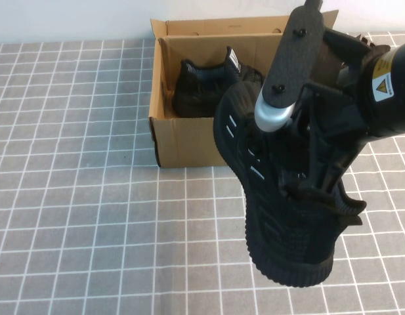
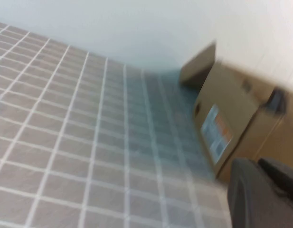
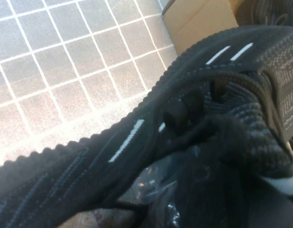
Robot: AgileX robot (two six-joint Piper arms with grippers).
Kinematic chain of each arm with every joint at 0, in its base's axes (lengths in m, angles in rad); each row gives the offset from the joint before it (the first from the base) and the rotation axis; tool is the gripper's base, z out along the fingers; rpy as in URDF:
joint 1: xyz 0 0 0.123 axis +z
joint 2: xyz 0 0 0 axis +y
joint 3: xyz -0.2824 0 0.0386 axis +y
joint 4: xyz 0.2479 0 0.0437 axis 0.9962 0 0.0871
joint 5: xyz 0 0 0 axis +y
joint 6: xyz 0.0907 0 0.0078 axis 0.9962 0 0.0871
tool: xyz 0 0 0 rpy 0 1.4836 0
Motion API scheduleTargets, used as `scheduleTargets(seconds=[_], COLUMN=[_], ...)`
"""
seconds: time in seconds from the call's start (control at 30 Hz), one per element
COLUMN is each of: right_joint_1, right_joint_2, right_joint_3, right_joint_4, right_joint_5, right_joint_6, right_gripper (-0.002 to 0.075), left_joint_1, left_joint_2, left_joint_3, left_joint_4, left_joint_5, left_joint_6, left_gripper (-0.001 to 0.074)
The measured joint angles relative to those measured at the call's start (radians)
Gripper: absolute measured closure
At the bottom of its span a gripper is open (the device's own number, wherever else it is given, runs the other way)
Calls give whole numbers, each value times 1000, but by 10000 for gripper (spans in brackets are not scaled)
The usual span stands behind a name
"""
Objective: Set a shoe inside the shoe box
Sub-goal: Hand over the shoe
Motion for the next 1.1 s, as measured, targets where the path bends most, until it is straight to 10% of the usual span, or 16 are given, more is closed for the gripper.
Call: scheduleTargets(seconds=[0.27,0.5,1.1], right_joint_1=[0,0,-113], right_joint_2=[2,5,6], right_joint_3=[0,0,0], right_joint_4=[13,19,25], right_joint_5=[2,3,4], right_joint_6=[0,0,91], right_gripper=[707,707,708], left_joint_1=[0,0,0], left_joint_2=[0,133,880], left_joint_3=[0,-181,-680], left_joint_4=[-151,-212,-789], left_joint_5=[-118,237,648], left_joint_6=[-131,-107,939], left_gripper=[736,736,736])
